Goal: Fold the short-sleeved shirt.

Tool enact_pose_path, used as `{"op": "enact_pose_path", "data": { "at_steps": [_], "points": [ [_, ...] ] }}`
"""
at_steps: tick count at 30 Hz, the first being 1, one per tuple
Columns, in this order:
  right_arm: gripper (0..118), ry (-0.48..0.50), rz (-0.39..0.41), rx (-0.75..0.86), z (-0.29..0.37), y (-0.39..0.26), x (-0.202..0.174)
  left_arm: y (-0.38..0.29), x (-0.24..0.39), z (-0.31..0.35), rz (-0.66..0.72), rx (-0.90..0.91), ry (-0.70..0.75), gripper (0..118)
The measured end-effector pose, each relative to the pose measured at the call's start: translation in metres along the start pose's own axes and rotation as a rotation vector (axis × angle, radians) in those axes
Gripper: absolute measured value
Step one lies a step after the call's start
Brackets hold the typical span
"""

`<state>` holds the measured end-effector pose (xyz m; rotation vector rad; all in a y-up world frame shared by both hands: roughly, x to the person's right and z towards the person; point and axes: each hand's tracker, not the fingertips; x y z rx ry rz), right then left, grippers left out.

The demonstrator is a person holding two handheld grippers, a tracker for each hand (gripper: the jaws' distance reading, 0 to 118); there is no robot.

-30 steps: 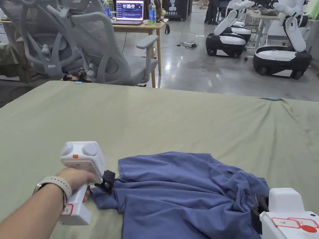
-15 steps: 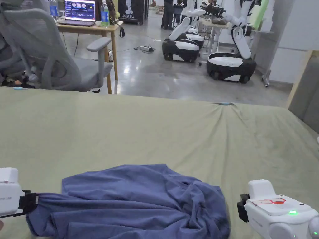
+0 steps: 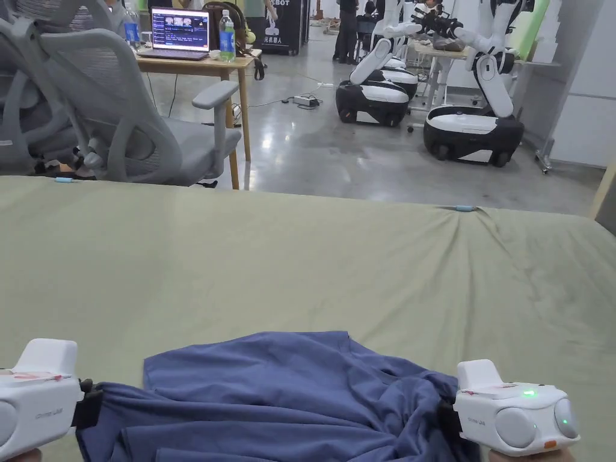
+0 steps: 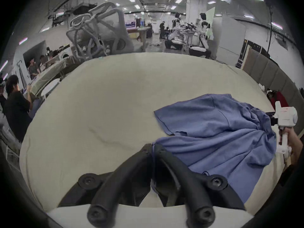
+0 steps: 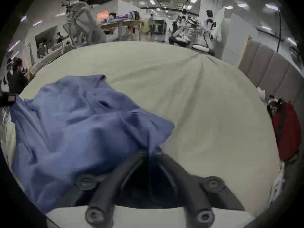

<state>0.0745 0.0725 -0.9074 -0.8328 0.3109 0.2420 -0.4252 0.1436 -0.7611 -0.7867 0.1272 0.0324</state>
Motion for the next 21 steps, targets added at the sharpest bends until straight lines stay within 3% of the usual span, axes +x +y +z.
{"op": "enact_pose_path", "data": {
  "at_steps": [1, 3, 5, 8, 15, 21],
  "points": [
    [1, -0.024, 0.034, -0.01, 0.006, 0.002, -0.004, 0.002, 0.0, -0.001, 0.0, 0.006, 0.007, 0],
    [1, 0.077, 0.0, -0.055, 0.018, 0.006, -0.005, 0.004, 0.004, 0.004, -0.016, 0.033, 0.012, 0],
    [1, -0.051, 0.057, 0.019, 0.051, 0.014, -0.011, 0.01, 0.006, 0.018, -0.079, 0.143, 0.072, 0],
    [1, -0.046, 0.035, 0.117, 0.107, 0.032, -0.007, 0.026, 0.005, 0.047, -0.139, 0.197, 0.129, 0],
    [1, -0.2, 0.064, 0.339, 0.228, 0.09, 0.007, 0.088, -0.007, 0.129, -0.246, 0.386, 0.29, 0],
    [1, -0.358, 0.087, 0.507, 0.313, 0.146, 0.026, 0.151, -0.033, 0.183, -0.215, 0.507, 0.386, 0]
  ]
}}
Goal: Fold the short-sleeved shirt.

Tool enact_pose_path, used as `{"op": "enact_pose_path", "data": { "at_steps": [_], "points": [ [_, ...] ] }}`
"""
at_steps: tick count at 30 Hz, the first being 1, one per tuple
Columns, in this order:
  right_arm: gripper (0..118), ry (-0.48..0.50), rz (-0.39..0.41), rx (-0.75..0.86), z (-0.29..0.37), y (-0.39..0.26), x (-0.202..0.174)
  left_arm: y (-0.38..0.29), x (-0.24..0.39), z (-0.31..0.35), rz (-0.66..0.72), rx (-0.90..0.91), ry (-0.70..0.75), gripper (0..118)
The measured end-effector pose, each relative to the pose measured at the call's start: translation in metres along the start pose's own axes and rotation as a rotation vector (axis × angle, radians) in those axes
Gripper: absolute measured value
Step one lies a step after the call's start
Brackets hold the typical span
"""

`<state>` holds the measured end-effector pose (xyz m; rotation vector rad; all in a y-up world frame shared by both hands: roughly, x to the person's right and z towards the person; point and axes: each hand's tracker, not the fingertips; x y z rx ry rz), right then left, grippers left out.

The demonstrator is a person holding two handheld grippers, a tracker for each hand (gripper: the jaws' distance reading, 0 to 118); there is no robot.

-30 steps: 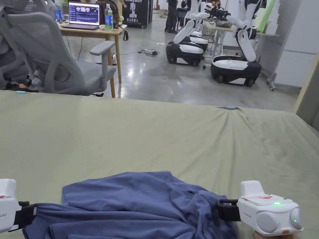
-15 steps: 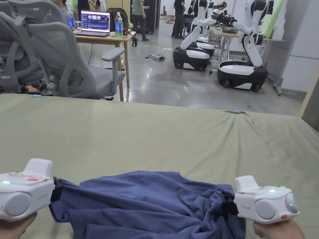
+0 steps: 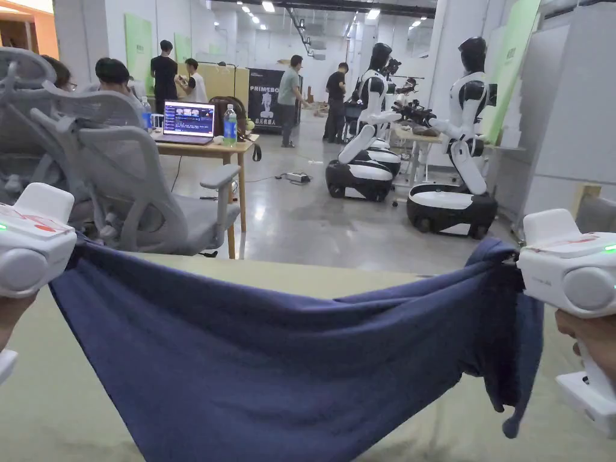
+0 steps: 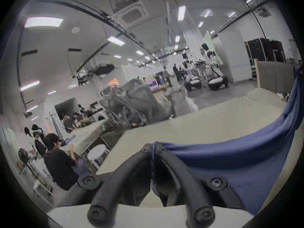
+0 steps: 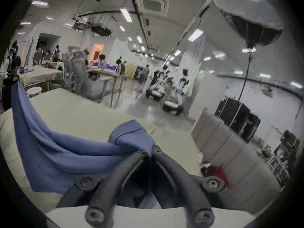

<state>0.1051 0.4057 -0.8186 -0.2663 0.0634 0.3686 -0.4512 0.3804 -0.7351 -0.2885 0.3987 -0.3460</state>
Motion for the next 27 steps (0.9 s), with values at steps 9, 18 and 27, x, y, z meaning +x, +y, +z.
{"op": "enact_pose_path", "data": {
  "at_steps": [9, 18, 27],
  "points": [
    [1, -0.167, -0.096, 0.205, 0.013, 0.087, 0.042, 0.089, -0.031, -0.03, 0.17, 0.133, 0.006, 0],
    [1, -0.148, -0.089, 0.092, -0.053, 0.042, 0.015, 0.064, 0.022, -0.089, 0.102, 0.042, -0.01, 0],
    [1, -0.082, -0.09, -0.134, -0.108, -0.079, -0.003, -0.037, 0.069, -0.096, 0.091, -0.125, -0.079, 0]
  ]
}}
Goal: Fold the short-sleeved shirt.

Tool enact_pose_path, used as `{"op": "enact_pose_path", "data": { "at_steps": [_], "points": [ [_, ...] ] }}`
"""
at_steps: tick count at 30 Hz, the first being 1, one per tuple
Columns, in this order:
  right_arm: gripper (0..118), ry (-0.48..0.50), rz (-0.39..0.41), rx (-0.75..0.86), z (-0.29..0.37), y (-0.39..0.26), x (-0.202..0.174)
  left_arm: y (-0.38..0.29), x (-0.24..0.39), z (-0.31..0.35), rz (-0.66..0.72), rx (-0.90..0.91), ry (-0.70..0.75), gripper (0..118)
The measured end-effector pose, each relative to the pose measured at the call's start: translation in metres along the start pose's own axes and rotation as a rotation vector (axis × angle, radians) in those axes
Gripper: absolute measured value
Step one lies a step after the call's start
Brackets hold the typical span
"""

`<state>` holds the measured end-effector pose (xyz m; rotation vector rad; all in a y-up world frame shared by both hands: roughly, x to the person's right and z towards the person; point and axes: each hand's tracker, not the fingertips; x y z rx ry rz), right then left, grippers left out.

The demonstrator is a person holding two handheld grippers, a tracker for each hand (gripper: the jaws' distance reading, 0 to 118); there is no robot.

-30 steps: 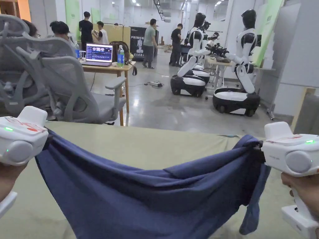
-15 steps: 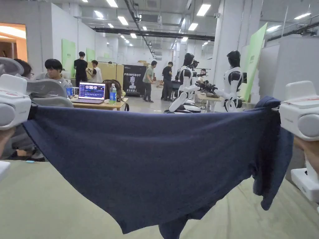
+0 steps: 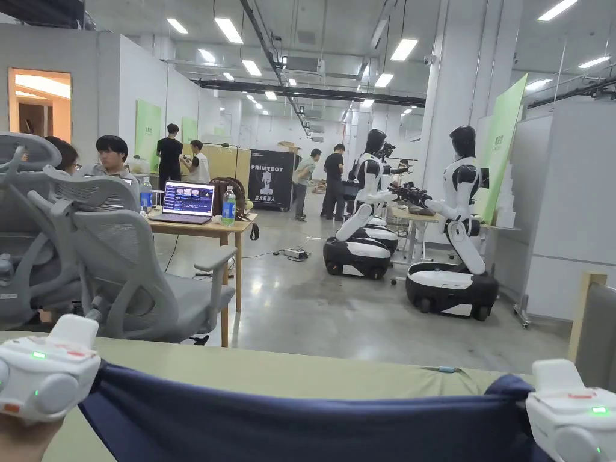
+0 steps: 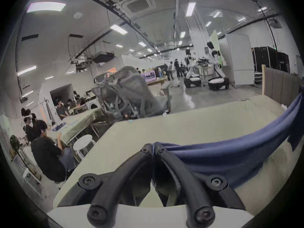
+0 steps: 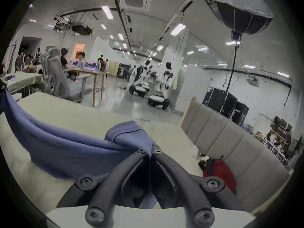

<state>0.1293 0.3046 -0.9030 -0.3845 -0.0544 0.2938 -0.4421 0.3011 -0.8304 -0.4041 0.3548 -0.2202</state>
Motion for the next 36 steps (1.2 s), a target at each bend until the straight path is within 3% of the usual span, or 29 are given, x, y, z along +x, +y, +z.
{"op": "enact_pose_path", "data": {
  "at_steps": [5, 13, 17, 18, 19, 20, 21, 22, 26, 28, 29, 30, 31, 32, 33, 34, 35, 36],
  "points": [
    [1, 0.088, -0.027, -0.119, 0.036, -0.071, 0.005, -0.065, -0.004, 0.043, 0.04, -0.09, -0.079, 0],
    [1, 0.157, 0.018, -0.353, 0.097, -0.231, -0.016, -0.203, -0.012, 0.119, 0.049, -0.311, -0.156, 0],
    [4, 0.167, -0.007, -0.398, 0.11, -0.283, -0.024, -0.247, -0.018, 0.137, 0.164, -0.365, -0.177, 2],
    [16, 0.167, -0.026, -0.377, 0.115, -0.283, -0.024, -0.248, -0.018, 0.142, 0.179, -0.359, -0.191, 10],
    [56, 0.163, -0.037, -0.349, 0.12, -0.275, -0.026, -0.244, -0.015, 0.149, 0.161, -0.334, -0.192, 38],
    [88, 0.129, -0.048, -0.306, 0.128, -0.262, -0.03, -0.233, -0.008, 0.159, 0.126, -0.258, -0.173, 71],
    [106, 0.143, -0.067, -0.257, 0.137, -0.247, -0.035, -0.22, -0.001, 0.169, 0.118, -0.19, -0.151, 96],
    [110, 0.165, -0.089, -0.198, 0.148, -0.231, -0.042, -0.206, 0.007, 0.178, 0.133, -0.134, -0.151, 113],
    [110, 0.267, -0.193, 0.071, 0.202, -0.169, -0.087, -0.159, 0.051, 0.209, 0.17, 0.053, -0.186, 111],
    [109, 0.315, -0.183, 0.134, 0.22, -0.152, -0.111, -0.147, 0.073, 0.224, 0.181, 0.121, -0.225, 109],
    [102, 0.327, -0.162, 0.147, 0.228, -0.146, -0.121, -0.145, 0.082, 0.225, 0.172, 0.117, -0.248, 104],
    [86, 0.344, -0.138, 0.158, 0.234, -0.142, -0.13, -0.145, 0.088, 0.225, 0.169, 0.119, -0.271, 90],
    [69, 0.358, -0.126, 0.178, 0.239, -0.141, -0.135, -0.143, 0.091, 0.226, 0.16, 0.113, -0.285, 67],
    [57, 0.361, -0.109, 0.181, 0.239, -0.14, -0.142, -0.141, 0.094, 0.227, 0.133, 0.105, -0.296, 55],
    [57, 0.35, -0.083, 0.166, 0.239, -0.138, -0.148, -0.141, 0.095, 0.226, 0.087, 0.097, -0.3, 55],
    [15, 0.348, -0.063, 0.142, 0.238, -0.136, -0.153, -0.142, 0.094, 0.225, 0.06, 0.103, -0.287, 7],
    [1, 0.347, -0.065, 0.142, 0.239, -0.136, -0.156, -0.141, 0.089, 0.223, 0.046, 0.124, -0.255, 0],
    [0, 0.356, -0.07, 0.144, 0.236, -0.136, -0.155, -0.139, 0.08, 0.218, 0.032, 0.119, -0.265, 0]
  ]
}}
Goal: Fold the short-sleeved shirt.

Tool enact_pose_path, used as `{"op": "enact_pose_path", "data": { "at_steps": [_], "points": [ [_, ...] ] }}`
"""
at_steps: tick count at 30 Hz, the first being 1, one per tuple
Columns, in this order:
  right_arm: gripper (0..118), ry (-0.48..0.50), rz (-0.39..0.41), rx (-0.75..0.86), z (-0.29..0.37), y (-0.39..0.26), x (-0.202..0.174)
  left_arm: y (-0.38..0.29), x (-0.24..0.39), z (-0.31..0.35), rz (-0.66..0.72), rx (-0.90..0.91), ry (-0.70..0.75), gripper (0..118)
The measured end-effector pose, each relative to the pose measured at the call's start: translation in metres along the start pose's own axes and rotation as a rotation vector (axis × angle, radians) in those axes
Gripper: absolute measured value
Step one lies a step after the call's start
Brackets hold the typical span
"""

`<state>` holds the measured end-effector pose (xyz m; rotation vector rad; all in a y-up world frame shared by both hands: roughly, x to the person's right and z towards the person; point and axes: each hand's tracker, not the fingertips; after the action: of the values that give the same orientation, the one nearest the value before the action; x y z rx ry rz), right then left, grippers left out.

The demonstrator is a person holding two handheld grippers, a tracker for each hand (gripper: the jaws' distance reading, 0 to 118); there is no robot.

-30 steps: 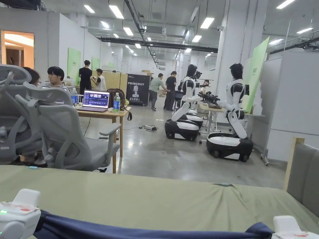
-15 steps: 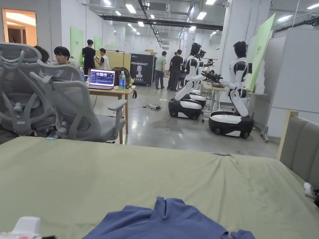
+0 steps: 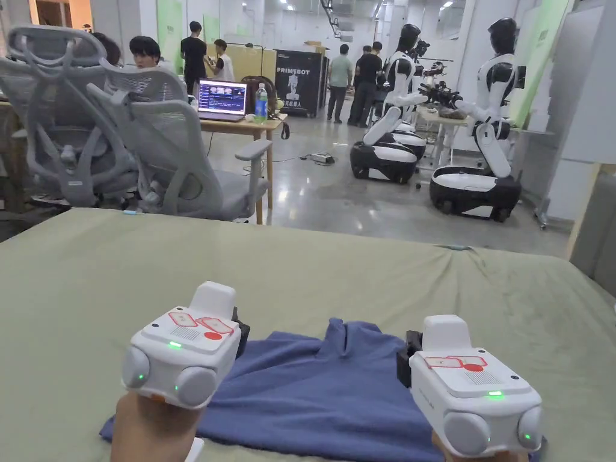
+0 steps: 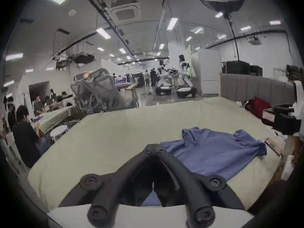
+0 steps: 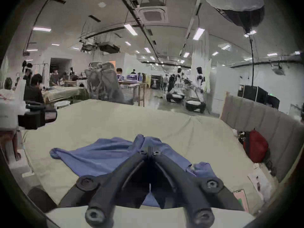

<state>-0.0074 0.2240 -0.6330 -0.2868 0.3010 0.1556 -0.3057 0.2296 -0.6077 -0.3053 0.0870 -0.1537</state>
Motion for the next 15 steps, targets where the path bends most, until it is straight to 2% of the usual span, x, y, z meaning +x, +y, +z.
{"op": "enact_pose_path", "data": {
  "at_steps": [3, 5, 7, 8, 10, 11, 12, 13, 14, 15],
  "points": [
    [0, 0.031, -0.005, -0.03, -0.006, -0.002, -0.007, 0.003, -0.035, -0.014, -0.049, -0.118, 0.022, 0],
    [0, 0.036, 0.002, -0.035, -0.009, -0.006, -0.011, 0.0, -0.072, -0.035, 0.045, -0.315, -0.014, 0],
    [0, 0.053, 0.005, -0.052, -0.014, -0.009, -0.015, -0.013, -0.108, -0.05, 0.219, -0.525, -0.088, 0],
    [0, 0.069, 0.004, -0.064, -0.019, -0.013, -0.015, -0.023, -0.122, -0.056, 0.239, -0.571, -0.075, 0],
    [0, 0.078, 0.015, -0.076, -0.026, -0.015, -0.019, -0.038, -0.132, -0.056, 0.164, -0.612, -0.015, 0],
    [0, 0.082, 0.019, -0.078, -0.029, -0.016, -0.021, -0.046, -0.141, -0.059, 0.181, -0.62, 0.019, 4],
    [0, 0.086, 0.018, -0.082, -0.033, -0.017, -0.02, -0.052, -0.148, -0.061, 0.223, -0.624, 0.032, 27],
    [0, 0.093, 0.014, -0.09, -0.038, -0.017, -0.02, -0.059, -0.155, -0.065, 0.278, -0.632, 0.029, 76],
    [0, 0.098, 0.01, -0.097, -0.042, -0.017, -0.021, -0.066, -0.153, -0.065, 0.316, -0.656, 0.013, 102],
    [0, 0.099, 0.009, -0.1, -0.046, -0.017, -0.021, -0.075, -0.153, -0.069, 0.334, -0.68, -0.006, 108]
  ]
}}
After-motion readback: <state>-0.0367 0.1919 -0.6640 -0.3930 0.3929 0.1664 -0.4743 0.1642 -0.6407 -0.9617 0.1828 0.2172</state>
